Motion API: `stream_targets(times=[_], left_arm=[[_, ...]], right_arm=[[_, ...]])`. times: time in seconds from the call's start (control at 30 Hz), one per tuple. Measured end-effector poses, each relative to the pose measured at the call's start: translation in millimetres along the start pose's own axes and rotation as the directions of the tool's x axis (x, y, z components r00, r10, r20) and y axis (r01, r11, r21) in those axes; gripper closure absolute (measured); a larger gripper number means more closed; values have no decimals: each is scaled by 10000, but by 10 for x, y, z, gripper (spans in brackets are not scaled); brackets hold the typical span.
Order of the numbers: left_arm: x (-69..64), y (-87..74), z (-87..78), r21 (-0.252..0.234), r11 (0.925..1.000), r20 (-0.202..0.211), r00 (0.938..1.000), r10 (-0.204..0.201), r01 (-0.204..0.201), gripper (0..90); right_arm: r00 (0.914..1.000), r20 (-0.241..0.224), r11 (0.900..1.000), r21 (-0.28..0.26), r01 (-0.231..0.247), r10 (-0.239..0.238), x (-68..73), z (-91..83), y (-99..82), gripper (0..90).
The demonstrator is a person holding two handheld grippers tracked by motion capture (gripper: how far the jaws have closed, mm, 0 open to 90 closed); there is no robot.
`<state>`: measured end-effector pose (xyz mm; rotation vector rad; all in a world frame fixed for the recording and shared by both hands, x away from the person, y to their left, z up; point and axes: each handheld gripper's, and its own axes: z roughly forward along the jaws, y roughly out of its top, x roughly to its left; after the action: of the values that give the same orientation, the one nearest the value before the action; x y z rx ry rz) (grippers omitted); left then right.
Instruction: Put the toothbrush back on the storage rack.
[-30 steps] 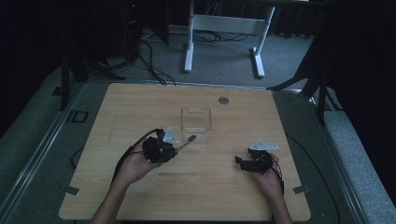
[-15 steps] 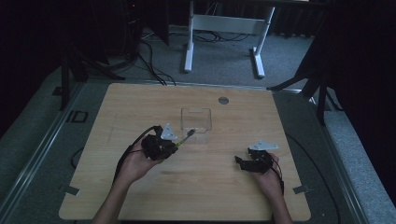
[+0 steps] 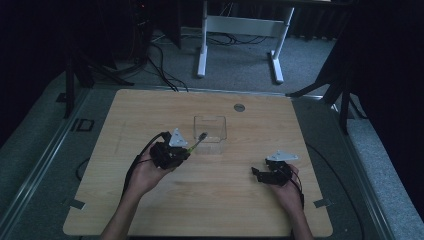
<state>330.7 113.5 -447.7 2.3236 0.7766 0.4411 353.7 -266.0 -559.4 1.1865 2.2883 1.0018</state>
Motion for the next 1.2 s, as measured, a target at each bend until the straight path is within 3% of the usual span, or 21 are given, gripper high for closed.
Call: stream_targets(times=[0.8, 1.2], left_arm=[[44, 31, -30, -713, 9957, -444, 9971, -620, 587, 786], [71, 47, -59, -1196, 9886, -587, 9934, -990, 914, 785]], right_arm=[[10000, 1, 10000, -7, 11, -11, -1, 1, 0, 280], [10000, -4, 10000, 0, 0, 0, 0, 0, 0, 280]])
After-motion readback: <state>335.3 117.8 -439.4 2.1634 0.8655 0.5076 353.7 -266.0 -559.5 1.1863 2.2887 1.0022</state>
